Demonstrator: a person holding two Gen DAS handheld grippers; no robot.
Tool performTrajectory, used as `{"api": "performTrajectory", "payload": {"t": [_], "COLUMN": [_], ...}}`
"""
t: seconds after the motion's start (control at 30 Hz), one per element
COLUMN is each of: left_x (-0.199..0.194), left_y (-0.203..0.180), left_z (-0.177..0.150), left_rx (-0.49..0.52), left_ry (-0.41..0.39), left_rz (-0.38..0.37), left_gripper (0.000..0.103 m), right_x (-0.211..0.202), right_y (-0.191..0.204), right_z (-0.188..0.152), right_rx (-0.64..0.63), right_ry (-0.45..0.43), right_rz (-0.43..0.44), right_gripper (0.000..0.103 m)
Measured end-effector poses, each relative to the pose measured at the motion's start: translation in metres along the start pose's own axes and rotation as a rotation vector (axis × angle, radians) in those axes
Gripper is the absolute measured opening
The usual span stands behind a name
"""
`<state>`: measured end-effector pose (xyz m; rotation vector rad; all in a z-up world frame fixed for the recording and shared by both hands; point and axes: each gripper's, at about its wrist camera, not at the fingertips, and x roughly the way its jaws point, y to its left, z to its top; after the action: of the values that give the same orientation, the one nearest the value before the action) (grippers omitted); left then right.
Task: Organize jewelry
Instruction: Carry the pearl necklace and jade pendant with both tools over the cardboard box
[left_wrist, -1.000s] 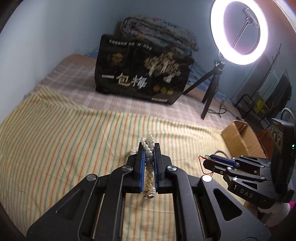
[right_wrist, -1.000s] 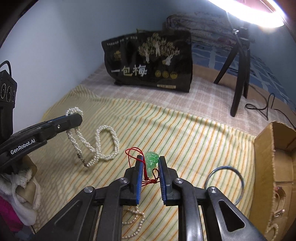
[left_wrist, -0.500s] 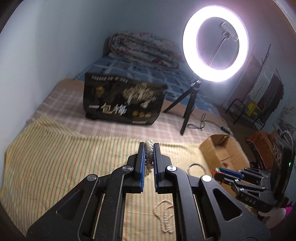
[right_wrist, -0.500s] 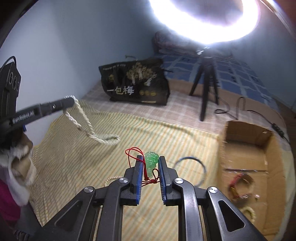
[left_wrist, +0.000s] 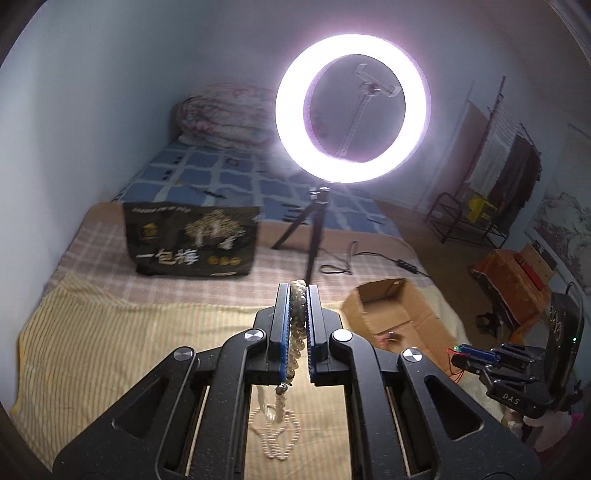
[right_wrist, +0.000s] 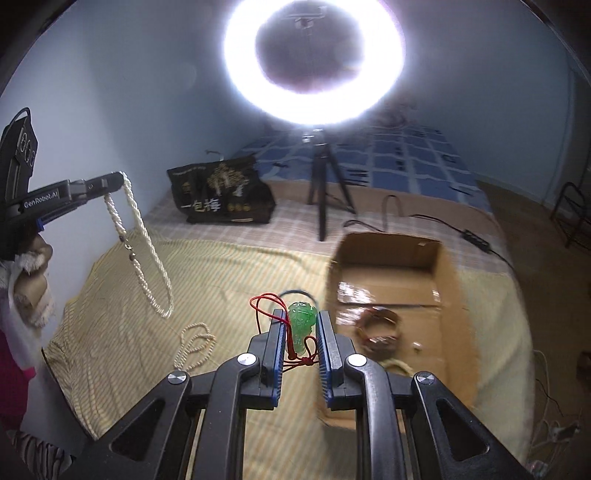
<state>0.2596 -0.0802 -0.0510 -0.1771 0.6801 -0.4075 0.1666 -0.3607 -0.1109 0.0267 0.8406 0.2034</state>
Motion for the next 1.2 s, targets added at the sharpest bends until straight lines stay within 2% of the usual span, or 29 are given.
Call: {"api": "performTrajectory", "payload": {"t": [0.3, 0.63, 0.83, 1.2], "left_x": [0.015, 0.042, 0.058, 0.082], "left_y": [-0.07, -0.142, -0.171, -0.197], "left_z": [0.017, 0.01, -0.002, -0.02], "left_rx": [0.046, 0.144, 0.172, 0.189], "left_ry": [0.004, 0.042, 0.077, 0.13], "left_rz": [-0.098, -0.165, -0.197, -0.23], "left_gripper": [0.005, 0.005, 0.005, 0.005], "right_x": [-0.029, -0.023, -0.008, 0.022], "right_y": [-0.048, -0.088, -0.108, -0.127], "right_z": [-0.014, -0.019, -0.016, -0.008], "right_rx": [0.066, 0.118, 0.153, 0.17], "right_ry": [-0.017, -0.018, -0.004, 0.021], "right_rz": [-0.054, -0.074, -0.051, -0.045], "right_gripper": [0.015, 0.015, 0.015, 0.015]}}
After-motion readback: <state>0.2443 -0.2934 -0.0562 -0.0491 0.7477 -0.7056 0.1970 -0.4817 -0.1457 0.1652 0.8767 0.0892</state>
